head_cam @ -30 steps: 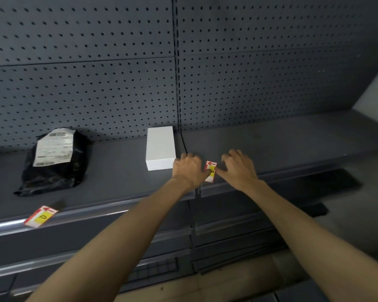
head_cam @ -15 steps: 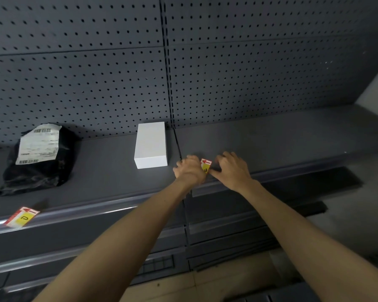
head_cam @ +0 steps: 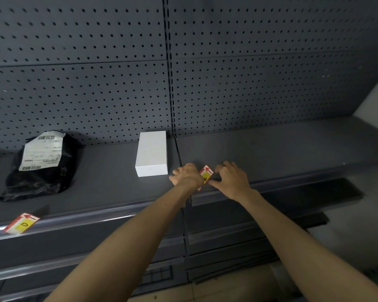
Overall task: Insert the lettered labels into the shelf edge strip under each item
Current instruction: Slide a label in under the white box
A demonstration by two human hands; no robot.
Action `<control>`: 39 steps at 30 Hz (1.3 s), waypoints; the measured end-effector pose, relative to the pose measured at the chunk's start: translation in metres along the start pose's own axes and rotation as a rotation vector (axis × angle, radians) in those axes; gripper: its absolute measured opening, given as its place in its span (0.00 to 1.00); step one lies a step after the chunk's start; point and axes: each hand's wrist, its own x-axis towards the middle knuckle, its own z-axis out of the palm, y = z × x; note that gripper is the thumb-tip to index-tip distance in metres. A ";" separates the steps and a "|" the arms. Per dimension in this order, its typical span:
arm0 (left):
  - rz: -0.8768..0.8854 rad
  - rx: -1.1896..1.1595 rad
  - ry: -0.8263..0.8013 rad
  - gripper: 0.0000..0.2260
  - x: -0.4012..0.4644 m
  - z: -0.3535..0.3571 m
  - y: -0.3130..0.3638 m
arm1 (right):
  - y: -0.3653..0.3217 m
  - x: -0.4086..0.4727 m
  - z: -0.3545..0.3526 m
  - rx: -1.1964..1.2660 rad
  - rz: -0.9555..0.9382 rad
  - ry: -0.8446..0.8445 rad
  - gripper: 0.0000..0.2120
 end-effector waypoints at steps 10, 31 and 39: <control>0.300 -0.242 0.055 0.04 -0.019 -0.038 -0.050 | -0.032 0.005 -0.026 0.600 -0.034 -0.015 0.05; 0.492 0.220 0.404 0.16 -0.070 -0.007 -0.211 | -0.116 -0.035 0.005 0.522 -0.230 -0.019 0.03; 0.508 0.211 0.445 0.15 -0.077 0.003 -0.214 | -0.119 -0.032 0.007 0.466 -0.283 0.013 0.03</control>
